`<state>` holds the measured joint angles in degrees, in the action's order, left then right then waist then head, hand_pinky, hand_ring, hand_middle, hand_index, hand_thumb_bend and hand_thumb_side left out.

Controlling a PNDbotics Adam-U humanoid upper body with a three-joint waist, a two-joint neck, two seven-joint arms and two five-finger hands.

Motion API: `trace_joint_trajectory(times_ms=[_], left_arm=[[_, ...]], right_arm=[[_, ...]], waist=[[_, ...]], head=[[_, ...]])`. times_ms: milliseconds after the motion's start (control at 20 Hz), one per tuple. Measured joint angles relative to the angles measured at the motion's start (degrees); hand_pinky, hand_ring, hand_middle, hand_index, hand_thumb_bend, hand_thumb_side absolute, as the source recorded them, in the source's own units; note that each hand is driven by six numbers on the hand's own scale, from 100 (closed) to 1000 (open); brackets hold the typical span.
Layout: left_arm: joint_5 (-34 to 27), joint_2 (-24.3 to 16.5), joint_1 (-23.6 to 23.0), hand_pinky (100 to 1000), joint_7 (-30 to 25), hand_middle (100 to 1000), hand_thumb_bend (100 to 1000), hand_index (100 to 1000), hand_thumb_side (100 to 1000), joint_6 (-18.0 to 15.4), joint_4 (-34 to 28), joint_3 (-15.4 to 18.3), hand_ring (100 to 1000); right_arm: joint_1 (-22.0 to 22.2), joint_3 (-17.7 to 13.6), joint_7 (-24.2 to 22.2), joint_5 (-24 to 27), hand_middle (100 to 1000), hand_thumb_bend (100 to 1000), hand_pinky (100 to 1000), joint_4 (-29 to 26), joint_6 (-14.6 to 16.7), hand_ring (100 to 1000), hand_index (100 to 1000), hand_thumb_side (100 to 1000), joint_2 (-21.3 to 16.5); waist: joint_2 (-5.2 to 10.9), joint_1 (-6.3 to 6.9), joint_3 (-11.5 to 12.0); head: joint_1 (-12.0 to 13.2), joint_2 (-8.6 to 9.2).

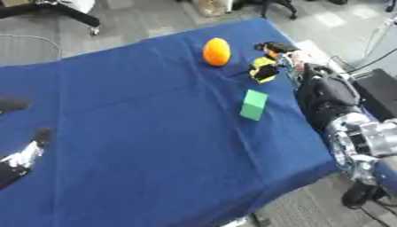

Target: Pick up the objects with one hand, pass them to the other hand, and then place them into the box on the other side of the table.

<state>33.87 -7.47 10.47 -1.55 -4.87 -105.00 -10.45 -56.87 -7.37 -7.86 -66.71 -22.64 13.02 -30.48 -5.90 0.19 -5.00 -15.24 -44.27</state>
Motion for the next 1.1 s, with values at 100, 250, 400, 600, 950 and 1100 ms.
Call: trace_joint_trajectory(times_ms=[100,250,400,600,950,1100], left_arm=[[-0.01,0.00,0.00,938,0.00,730,429,755,589,0.00,0.00,0.00,849],[-0.02,0.00,0.01,937,0.00,728,429,755,589,0.00,0.00,0.00,848],[-0.03,0.00,0.01,937,0.00,726,427,756,590,0.00,0.00,0.00,847],[-0.05,0.00,0.01,937,0.00,725,425,756,591,0.00,0.00,0.00,846],[-0.08,0.00,0.01,936,0.00,722,417,757,593,0.00,0.00,0.00,857],[-0.12,0.00,0.01,935,0.00,721,412,757,594,0.00,0.00,0.00,856]], right_arm=[[0.15,-0.11,0.94,-0.40,924,100,904,0.37,-0.66,935,1000,437,-0.11],[0.41,-0.30,2.45,-0.78,918,100,902,1.11,-2.11,932,1000,444,-0.11],[0.43,-0.31,3.80,-0.81,913,100,896,1.87,-3.46,928,1000,450,-0.13],[0.43,-0.32,5.12,-0.46,907,100,886,2.85,-4.88,919,1000,478,-0.29],[0.44,-0.29,4.87,1.58,881,100,812,4.24,-6.13,846,987,552,-0.54],[0.44,-0.26,4.35,2.78,849,100,759,4.58,-6.29,788,960,499,-0.54]], waist=[[0.00,0.00,0.03],[0.00,0.00,0.11],[0.00,0.00,0.13],[0.00,0.00,0.15],[0.00,0.00,0.15],[0.00,0.00,0.15]], head=[[-0.01,0.00],[-0.02,0.00],[-0.03,0.00],[-0.07,0.00],[-0.19,0.00],[-0.26,0.00]])
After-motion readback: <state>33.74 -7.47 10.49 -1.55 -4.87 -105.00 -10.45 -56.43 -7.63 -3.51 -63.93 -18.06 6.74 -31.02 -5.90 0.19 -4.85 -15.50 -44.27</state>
